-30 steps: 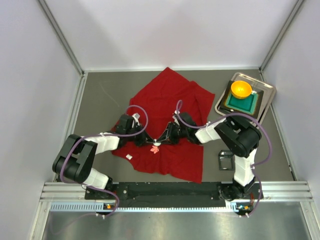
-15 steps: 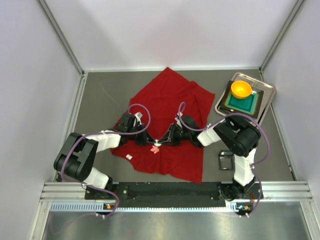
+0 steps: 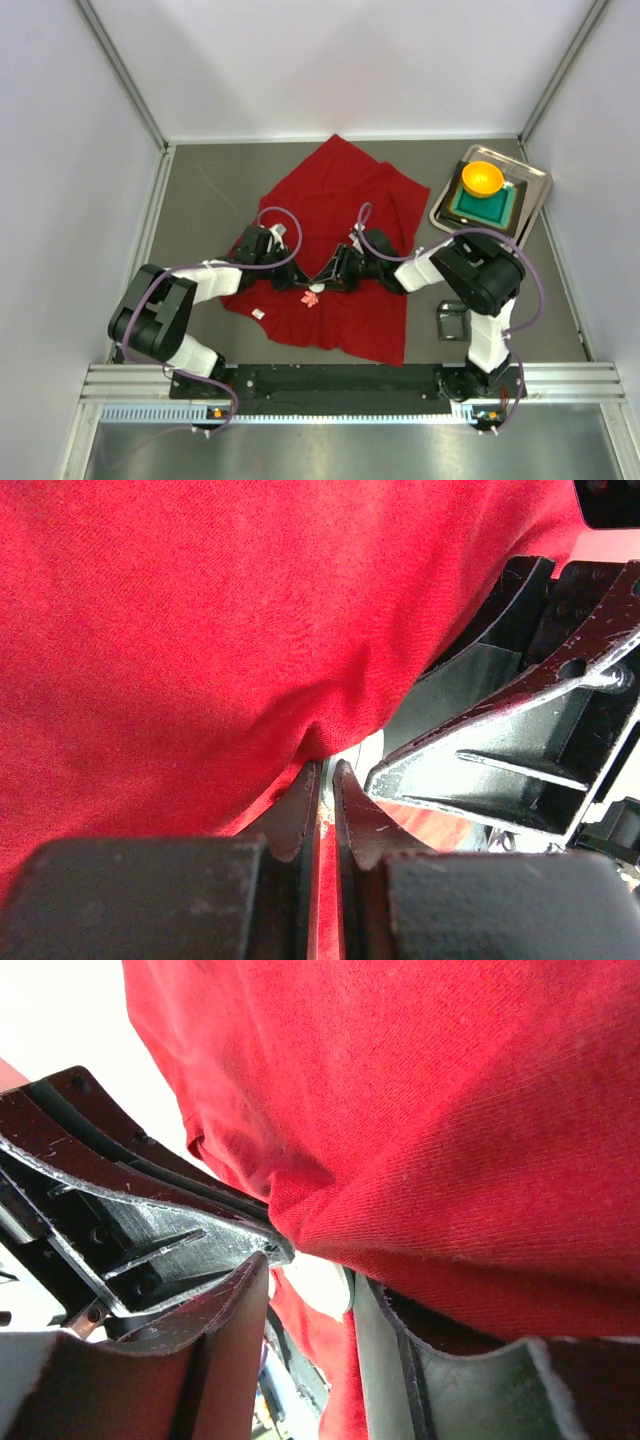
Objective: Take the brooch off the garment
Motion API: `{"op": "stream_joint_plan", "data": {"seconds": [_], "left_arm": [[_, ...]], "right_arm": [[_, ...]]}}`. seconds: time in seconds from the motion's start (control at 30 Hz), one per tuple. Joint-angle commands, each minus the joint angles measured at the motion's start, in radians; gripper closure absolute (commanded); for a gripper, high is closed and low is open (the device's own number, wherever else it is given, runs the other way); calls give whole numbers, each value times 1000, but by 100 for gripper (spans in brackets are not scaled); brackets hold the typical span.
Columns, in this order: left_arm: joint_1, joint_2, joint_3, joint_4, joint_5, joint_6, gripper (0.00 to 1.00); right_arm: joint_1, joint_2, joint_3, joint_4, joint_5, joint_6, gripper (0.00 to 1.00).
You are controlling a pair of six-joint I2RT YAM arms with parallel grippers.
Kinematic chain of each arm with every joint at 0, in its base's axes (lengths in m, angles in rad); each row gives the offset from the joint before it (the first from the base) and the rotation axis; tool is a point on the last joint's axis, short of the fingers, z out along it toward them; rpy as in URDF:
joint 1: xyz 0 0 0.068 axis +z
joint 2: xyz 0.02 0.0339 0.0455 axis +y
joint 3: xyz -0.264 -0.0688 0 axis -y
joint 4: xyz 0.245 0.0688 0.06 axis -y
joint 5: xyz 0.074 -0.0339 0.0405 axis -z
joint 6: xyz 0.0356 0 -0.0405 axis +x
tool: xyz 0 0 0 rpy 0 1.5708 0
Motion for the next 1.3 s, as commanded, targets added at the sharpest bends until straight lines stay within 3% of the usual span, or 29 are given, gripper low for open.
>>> {"op": "stream_joint_plan", "data": {"seconds": [0.0, 0.23, 0.57, 1.03, 1.27], "left_arm": [[-5, -18, 18, 4, -9, 16, 100], [-5, -47, 16, 7, -6, 8, 100], [-26, -55, 36, 1, -6, 27, 100], [-71, -98, 78, -47, -60, 64, 100], [-79, -93, 85, -69, -85, 82, 100]], "right_arm": [[20, -49, 78, -123, 52, -34, 60], [34, -33, 105, -204, 86, -52, 69], [49, -45, 186, -377, 137, -141, 64], [66, -43, 218, -485, 194, -172, 75], [66, -43, 215, -474, 187, -183, 94]]}}
